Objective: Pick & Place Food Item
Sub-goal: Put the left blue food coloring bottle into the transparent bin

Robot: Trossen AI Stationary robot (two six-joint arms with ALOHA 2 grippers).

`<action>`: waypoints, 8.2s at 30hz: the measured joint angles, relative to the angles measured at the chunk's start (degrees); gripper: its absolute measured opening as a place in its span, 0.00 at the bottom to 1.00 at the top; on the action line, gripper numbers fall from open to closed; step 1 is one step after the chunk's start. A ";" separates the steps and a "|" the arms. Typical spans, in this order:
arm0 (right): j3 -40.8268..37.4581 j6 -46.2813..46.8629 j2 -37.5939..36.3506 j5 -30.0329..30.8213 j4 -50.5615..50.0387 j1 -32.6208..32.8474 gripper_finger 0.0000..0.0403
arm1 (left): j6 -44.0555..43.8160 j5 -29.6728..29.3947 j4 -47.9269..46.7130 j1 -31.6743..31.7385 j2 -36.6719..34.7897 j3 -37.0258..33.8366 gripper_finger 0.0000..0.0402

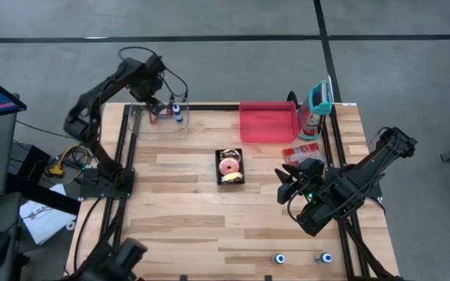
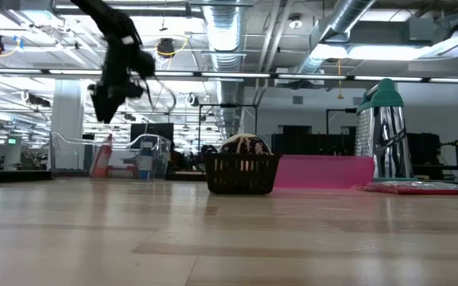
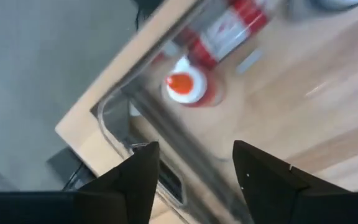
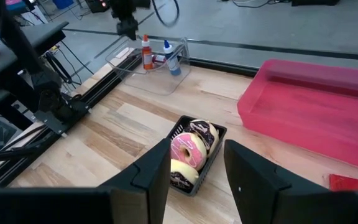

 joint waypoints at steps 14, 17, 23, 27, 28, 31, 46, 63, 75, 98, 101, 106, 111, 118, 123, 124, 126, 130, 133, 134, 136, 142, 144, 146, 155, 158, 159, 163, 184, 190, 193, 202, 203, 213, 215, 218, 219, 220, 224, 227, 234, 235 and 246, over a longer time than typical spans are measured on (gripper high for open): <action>0.00 -6.82 0.00 -8.81 -0.62 -0.95 0.35 | -8.75 34.84 6.67 -12.94 -32.96 -8.16 0.38; 0.00 -12.30 0.00 -19.79 0.07 -2.12 0.35 | -12.14 36.14 12.43 -20.79 -39.99 -13.80 0.38; -0.02 -16.00 0.00 -41.04 9.09 -0.51 0.35 | -22.74 32.82 29.36 -36.24 -50.88 -25.40 0.38; -0.02 -8.58 1.22 -46.50 12.01 4.34 0.35 | -25.37 29.26 36.22 -44.76 -54.07 -30.75 0.39; -0.02 -6.00 1.85 -47.09 12.92 5.65 0.35 | -25.72 29.06 37.67 -46.64 -54.34 -31.92 0.40; -0.02 1.83 3.98 -48.90 17.95 8.99 0.36 | -25.89 29.00 41.33 -51.60 -54.15 -34.44 0.41; 4.03 7.71 19.62 -60.46 22.46 5.29 0.52 | -23.31 14.87 52.11 -64.00 -51.47 -36.33 0.39; 5.01 14.01 25.80 -64.35 23.59 6.38 0.56 | -24.06 14.17 52.62 -64.71 -51.46 -36.33 0.38; 4.87 15.02 28.11 -64.30 22.55 7.05 0.51 | -24.02 14.17 53.73 -64.69 -51.48 -36.32 0.38; 7.16 15.42 28.20 -61.13 17.67 6.99 0.26 | -24.43 13.57 54.05 -64.69 -51.46 -36.31 0.38; 9.79 12.95 27.93 -59.33 12.13 6.14 0.27 | -24.43 13.51 53.76 -64.69 -51.46 -36.31 0.38; 16.29 5.92 26.17 -51.55 2.75 3.07 0.27 | -25.64 13.00 49.06 -64.69 -51.46 -36.29 0.38; 18.14 -3.84 20.48 -40.73 3.49 -2.23 0.27 | -27.01 12.68 41.46 -64.69 -51.46 -36.29 0.38; 17.62 -31.96 14.23 -38.98 18.50 -14.97 0.27 | -25.14 10.54 36.39 -64.79 -51.79 -36.29 0.40; 17.62 -48.84 14.54 -49.05 36.33 -24.81 0.27 | -24.21 13.10 47.30 -66.22 -48.69 -36.29 0.49; 17.62 -50.46 14.76 -51.93 38.31 -26.18 0.27 | -24.73 13.16 50.54 -66.25 -48.09 -36.29 0.52; 17.51 -52.21 15.27 -56.77 39.90 -27.92 0.27 | -25.72 14.18 55.45 -66.15 -46.89 -36.27 0.58; 17.52 -53.58 15.45 -62.75 40.18 -29.22 0.27 | -26.99 18.12 58.89 -65.26 -44.53 -36.24 0.71; 17.53 -53.88 15.45 -65.17 40.42 -29.84 0.27 | -27.03 21.59 59.43 -65.23 -41.46 -36.24 0.75; 17.51 -54.00 15.45 -65.42 40.44 -30.04 0.27 | -27.05 22.99 59.96 -65.23 -40.45 -36.31 0.76; 17.53 -54.21 15.45 -65.96 40.39 -30.46 0.27 | -28.18 25.64 64.74 -65.23 -38.64 -36.31 0.76; 17.52 -54.93 15.45 -66.08 40.51 -31.38 0.27 | -30.37 29.71 72.82 -65.25 -34.13 -36.27 0.75; 17.53 -55.34 15.45 -66.09 40.78 -31.47 0.27 | -30.48 29.70 73.43 -65.25 -32.74 -36.27 0.75; 17.53 -55.54 15.45 -66.10 41.78 -31.79 0.27 | -31.22 29.71 73.50 -65.25 -31.60 -36.29 0.75; 17.53 -56.13 15.45 -66.05 43.12 -32.49 0.27 | -31.96 27.95 76.39 -65.23 -31.46 -36.29 0.60; 17.53 -56.43 15.45 -66.06 43.32 -32.46 0.27 | -32.75 27.93 76.28 -65.23 -31.57 -36.24 0.46; 17.53 -56.55 15.45 -66.01 43.32 -32.46 0.27 | -32.81 28.00 76.11 -65.23 -31.49 -36.27 0.40; 17.52 -56.90 15.45 -66.04 43.50 -32.46 0.28 | -32.87 27.75 76.11 -65.23 -31.53 -36.27 0.22; 17.60 -52.74 13.42 -57.49 31.58 -30.86 0.59 | -44.00 -15.35 44.98 -47.57 -39.51 -36.29 0.25; 17.55 -47.63 12.92 -49.89 21.12 -26.66 0.59 | -51.81 -13.86 43.78 -28.95 -35.18 -36.87 0.25; 17.53 -44.71 12.73 -46.50 18.17 -24.82 0.59 | -54.16 -8.02 51.06 -23.82 -32.47 -40.02 0.25; 17.53 -31.88 11.11 -36.90 6.91 -18.24 0.59 | -62.99 -5.12 66.39 -20.27 -24.29 -48.81 0.25; 17.53 -30.33 11.05 -36.02 5.61 -17.39 0.59 | -62.99 -5.59 67.15 -20.15 -23.31 -48.81 0.25; 17.53 -16.32 10.80 -33.21 -4.93 -10.78 0.59 | -63.01 -6.15 69.04 -18.31 -17.38 -48.90 0.32; 17.53 -13.71 10.80 -33.20 -6.25 -9.38 0.59 | -62.94 -6.36 70.05 -18.33 -17.41 -48.90 0.35; 16.93 -9.33 10.78 -33.18 -7.87 -7.27 0.59 | -62.92 -6.41 71.52 -18.33 -17.53 -48.90 0.39; 16.63 -7.68 10.81 -33.20 -8.72 -6.49 0.59 | -62.92 -6.41 71.60 -18.33 -17.93 -48.90 0.40; 16.39 -5.99 10.86 -33.20 -9.65 -5.57 0.59 | -62.92 -6.46 71.77 -18.33 -18.43 -48.90 0.41; 13.79 0.79 10.80 -33.64 -10.10 -2.38 0.59 | -61.84 -6.80 72.22 -18.35 -20.92 -48.92 0.42; 11.54 5.97 10.84 -35.04 -10.08 -0.02 0.59 | -61.20 -6.80 72.35 -18.35 -24.11 -48.92 0.41; 7.74 18.27 10.84 -36.35 -8.97 5.66 0.59 | -55.04 -7.50 70.17 -17.98 -32.04 -48.91 0.41; 7.53 19.77 10.84 -36.37 -8.99 6.29 0.59 | -54.28 -7.70 69.17 -17.71 -32.67 -48.90 0.41; 7.43 31.17 10.96 -36.20 -11.80 12.58 0.59 | -51.82 -8.09 64.72 -17.29 -30.11 -49.76 0.48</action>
